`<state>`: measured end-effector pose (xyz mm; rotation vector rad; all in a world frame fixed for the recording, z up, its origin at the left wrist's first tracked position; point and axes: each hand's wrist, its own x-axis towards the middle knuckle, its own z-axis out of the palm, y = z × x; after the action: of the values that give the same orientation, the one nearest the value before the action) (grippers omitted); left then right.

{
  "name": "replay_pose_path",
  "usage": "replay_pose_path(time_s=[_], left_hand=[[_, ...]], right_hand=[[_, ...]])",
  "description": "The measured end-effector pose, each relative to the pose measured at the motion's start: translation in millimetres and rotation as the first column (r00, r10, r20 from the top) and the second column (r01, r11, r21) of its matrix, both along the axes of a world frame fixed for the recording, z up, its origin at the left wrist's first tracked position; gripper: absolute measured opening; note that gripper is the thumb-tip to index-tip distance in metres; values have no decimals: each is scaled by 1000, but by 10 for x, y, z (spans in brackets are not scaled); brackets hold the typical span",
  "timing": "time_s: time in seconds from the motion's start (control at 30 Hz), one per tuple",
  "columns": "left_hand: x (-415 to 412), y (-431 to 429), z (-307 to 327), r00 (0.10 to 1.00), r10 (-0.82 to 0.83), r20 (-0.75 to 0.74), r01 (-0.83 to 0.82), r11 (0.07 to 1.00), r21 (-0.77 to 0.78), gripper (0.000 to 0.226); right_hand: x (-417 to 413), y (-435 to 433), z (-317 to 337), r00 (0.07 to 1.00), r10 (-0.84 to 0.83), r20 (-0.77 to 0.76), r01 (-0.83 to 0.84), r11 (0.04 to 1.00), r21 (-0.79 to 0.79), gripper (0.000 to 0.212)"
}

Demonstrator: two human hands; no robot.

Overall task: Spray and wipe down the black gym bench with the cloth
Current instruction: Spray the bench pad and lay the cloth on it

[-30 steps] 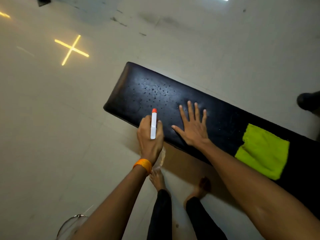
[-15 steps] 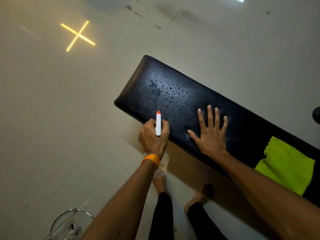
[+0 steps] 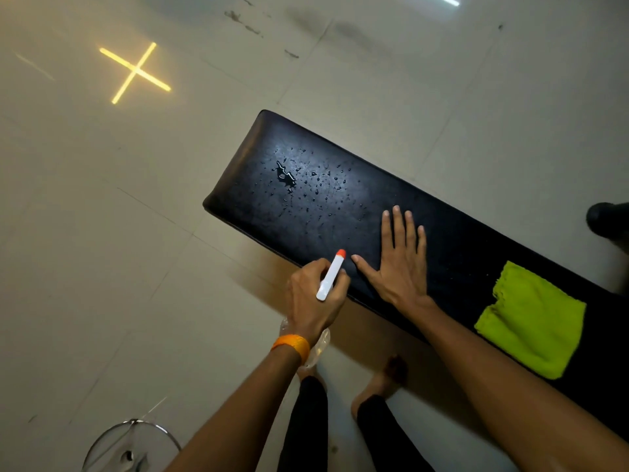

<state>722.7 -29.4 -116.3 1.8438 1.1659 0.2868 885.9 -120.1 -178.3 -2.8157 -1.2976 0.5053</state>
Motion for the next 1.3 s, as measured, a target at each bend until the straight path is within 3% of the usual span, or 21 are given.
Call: replay_pose_path(time_s=[0.1, 0.33, 0.53, 0.67, 1.0, 1.2, 1.3], left_hand=[[58, -104, -11, 1000, 0, -20, -1, 1000, -30, 34], [146, -210, -53, 991, 16, -133, -20, 999, -33, 35], [218, -442, 1, 987, -157, -28, 156, 988, -14, 38], [325, -730, 18, 968, -249, -44, 248, 969, -23, 28], [607, -1060, -99, 967, -214, -136, 207, 976, -61, 33], [618, -1129, -45, 973, -215, -90, 215, 977, -11, 32], [656, -1156, 64, 979, -206, 5, 206, 978, 16, 29]], right_hand=[[72, -257, 26, 998, -57, 20, 58, 998, -28, 109], [227, -652, 87, 1000, -11, 15, 12, 996, -85, 112], [252, -791, 153, 997, -70, -18, 67, 993, -99, 113], [296, -1028, 199, 991, -130, -20, 127, 985, -120, 114], [383, -1365, 247, 982, -162, -92, 155, 984, -83, 114], [441, -1456, 383, 971, -167, -169, 184, 979, 89, 89], [526, -1646, 479, 988, -142, -66, 155, 953, 262, 63]])
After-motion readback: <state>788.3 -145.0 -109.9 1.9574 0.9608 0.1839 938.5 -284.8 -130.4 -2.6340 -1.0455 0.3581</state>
